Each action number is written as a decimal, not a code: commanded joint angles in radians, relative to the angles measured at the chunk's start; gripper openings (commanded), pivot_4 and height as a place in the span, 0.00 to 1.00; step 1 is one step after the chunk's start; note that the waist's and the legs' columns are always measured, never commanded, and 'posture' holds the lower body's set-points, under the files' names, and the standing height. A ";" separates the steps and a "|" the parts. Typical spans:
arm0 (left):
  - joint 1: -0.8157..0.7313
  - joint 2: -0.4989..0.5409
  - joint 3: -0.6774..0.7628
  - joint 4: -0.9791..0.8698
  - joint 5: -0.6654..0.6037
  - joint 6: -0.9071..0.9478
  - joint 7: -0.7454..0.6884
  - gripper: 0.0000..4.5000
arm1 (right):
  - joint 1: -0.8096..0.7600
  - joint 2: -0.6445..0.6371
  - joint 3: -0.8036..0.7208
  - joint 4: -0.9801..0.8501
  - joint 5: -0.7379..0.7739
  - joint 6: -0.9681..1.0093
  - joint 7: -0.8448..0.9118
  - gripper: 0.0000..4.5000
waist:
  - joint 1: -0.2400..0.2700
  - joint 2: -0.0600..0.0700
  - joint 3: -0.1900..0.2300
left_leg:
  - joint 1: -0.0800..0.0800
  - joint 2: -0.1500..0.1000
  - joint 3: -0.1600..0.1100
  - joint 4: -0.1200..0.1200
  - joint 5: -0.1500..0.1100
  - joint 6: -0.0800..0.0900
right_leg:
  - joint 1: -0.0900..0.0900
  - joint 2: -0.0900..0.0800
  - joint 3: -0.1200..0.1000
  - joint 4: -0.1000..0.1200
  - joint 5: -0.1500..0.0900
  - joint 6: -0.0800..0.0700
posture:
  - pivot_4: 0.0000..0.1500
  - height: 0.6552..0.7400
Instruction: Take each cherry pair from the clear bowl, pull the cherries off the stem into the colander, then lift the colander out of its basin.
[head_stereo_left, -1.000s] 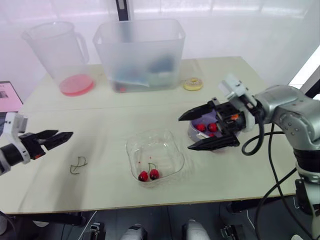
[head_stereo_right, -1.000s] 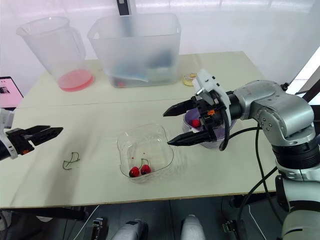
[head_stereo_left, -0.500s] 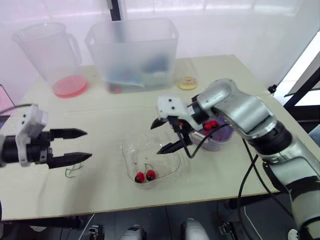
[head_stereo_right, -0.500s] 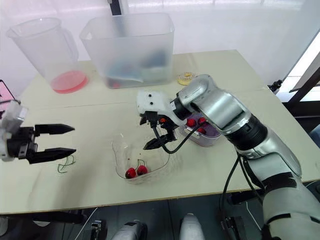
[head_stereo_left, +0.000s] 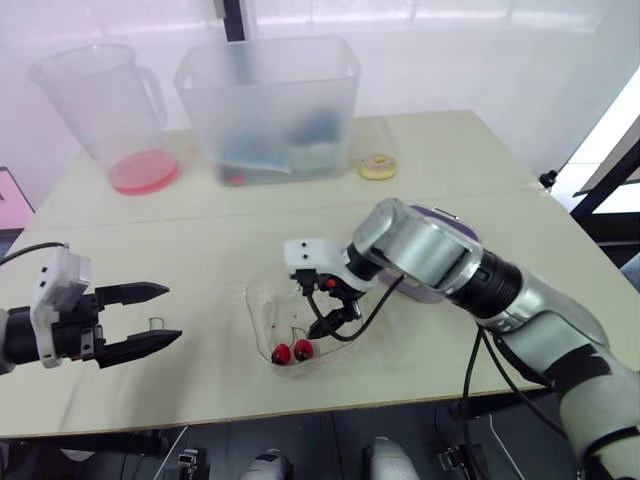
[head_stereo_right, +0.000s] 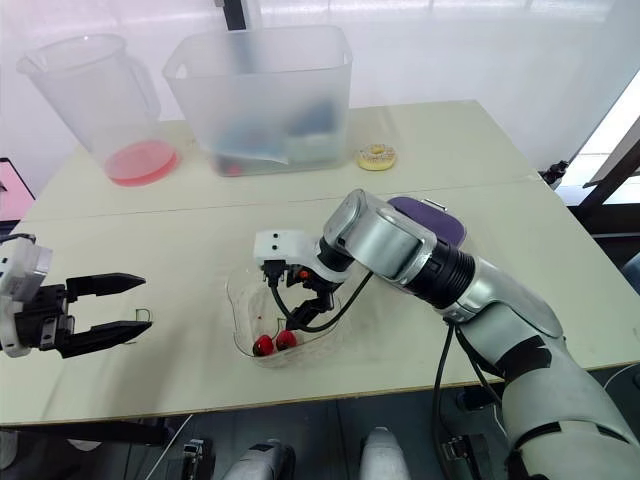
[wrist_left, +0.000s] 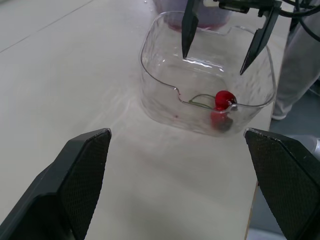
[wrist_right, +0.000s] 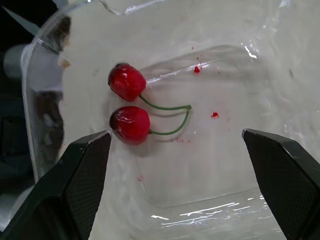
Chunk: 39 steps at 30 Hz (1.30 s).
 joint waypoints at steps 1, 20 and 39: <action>0.002 0.011 0.041 0.007 0.009 -0.028 -0.009 1.00 | -0.001 -0.013 0.008 -0.066 -0.004 -0.010 0.017 1.00 | 0.000 0.000 0.000 | 0.000 0.000 0.000 0.000 0.000 0.000 | 0.000 0.000 0.000 0.000 0.000 0.000 | 1.00 1.00; -0.084 0.025 -0.048 0.093 0.059 -0.061 -0.019 1.00 | 0.059 0.054 0.037 -0.092 -0.016 -0.002 -0.041 0.61 | -0.001 0.000 0.000 | 0.000 0.000 0.000 0.000 0.000 0.000 | 0.000 0.000 0.000 0.000 0.000 0.000 | 1.00 1.00; -0.100 0.033 -0.053 0.072 0.005 0.031 -0.023 1.00 | 0.065 0.088 0.027 -0.077 0.048 0.111 -0.080 0.01 | -0.001 0.000 0.000 | 0.000 0.000 0.000 0.000 0.000 0.000 | 0.000 0.000 0.000 0.000 0.000 0.000 | 1.00 1.00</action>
